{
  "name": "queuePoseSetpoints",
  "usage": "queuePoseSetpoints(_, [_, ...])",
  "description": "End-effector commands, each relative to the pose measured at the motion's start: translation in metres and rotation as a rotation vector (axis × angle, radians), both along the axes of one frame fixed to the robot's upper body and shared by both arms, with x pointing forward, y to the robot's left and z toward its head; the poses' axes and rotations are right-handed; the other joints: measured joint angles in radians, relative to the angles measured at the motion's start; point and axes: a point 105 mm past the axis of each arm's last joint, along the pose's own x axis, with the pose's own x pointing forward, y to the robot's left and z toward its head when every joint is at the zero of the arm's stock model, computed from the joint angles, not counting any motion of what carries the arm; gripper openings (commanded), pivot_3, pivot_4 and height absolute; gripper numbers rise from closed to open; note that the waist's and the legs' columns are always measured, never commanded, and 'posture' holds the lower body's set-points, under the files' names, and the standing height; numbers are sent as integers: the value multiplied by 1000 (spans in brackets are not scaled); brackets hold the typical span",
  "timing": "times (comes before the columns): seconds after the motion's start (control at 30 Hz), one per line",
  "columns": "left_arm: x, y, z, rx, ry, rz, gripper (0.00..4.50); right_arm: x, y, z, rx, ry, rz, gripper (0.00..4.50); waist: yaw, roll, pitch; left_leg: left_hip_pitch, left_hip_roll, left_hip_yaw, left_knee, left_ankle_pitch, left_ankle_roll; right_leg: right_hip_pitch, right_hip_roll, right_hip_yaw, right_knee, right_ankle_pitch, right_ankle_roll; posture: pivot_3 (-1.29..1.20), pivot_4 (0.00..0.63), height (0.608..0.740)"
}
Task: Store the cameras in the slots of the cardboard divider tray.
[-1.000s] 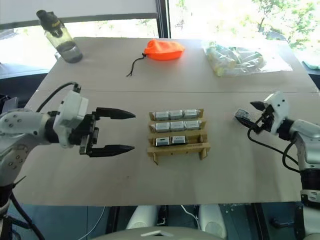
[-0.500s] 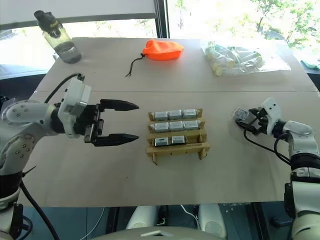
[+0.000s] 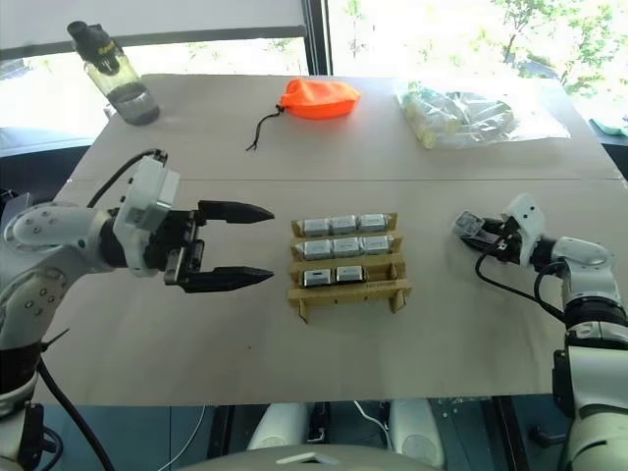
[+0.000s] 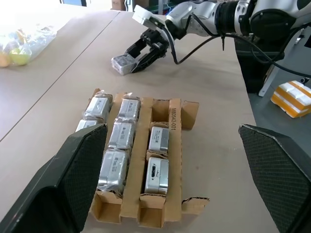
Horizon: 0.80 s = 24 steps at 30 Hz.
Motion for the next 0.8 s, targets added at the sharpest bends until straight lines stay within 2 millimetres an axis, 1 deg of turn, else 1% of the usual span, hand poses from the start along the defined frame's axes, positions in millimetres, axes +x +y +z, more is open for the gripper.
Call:
queuePoseSetpoints(0.03, [6,-18,6,-68,18,-26,4500,-3,34,56,-87,-297,153,1899,3,1,0,0,0,0,1,0,0,0,0,0,1,0,0,0,150,726])
queuePoseSetpoints(0.13, [15,-34,-1,-97,85,-32,4500,-17,61,72,-253,-478,259,1899,3,1,0,0,0,0,1,0,0,0,0,1,2,0,1,0,150,726])
queuePoseSetpoints(0.27, [35,-52,-10,-127,145,-13,4500,-28,87,95,-439,-753,355,1899,5,1,0,0,0,0,1,1,-1,0,0,0,2,0,1,0,150,726])
queuePoseSetpoints(0.33, [42,-60,-14,-126,162,-18,4500,-33,97,101,-511,-851,406,1899,5,1,0,0,-1,0,1,1,-1,0,0,0,2,0,1,0,150,726])
queuePoseSetpoints(0.43, [53,-77,-20,-118,196,-34,4500,-46,123,107,-583,-1015,519,1899,6,1,0,0,-1,0,1,1,-1,0,0,0,2,0,1,0,150,726])
queuePoseSetpoints(0.47, [57,-82,-22,-117,201,-37,4500,-50,130,107,-592,-1051,548,1899,7,1,0,0,-1,0,1,1,-1,0,0,0,1,0,1,0,150,726])
queuePoseSetpoints(0.63, [71,-98,-22,-126,204,-27,4500,-59,152,103,-597,-1126,616,1899,7,1,0,0,-1,0,2,1,-2,0,1,0,1,0,1,0,150,726])
queuePoseSetpoints(0.8, [73,-103,-20,-127,205,-26,4500,-62,159,102,-593,-1156,621,1899,7,1,0,0,-1,0,2,1,-2,0,0,0,1,0,1,0,150,726])
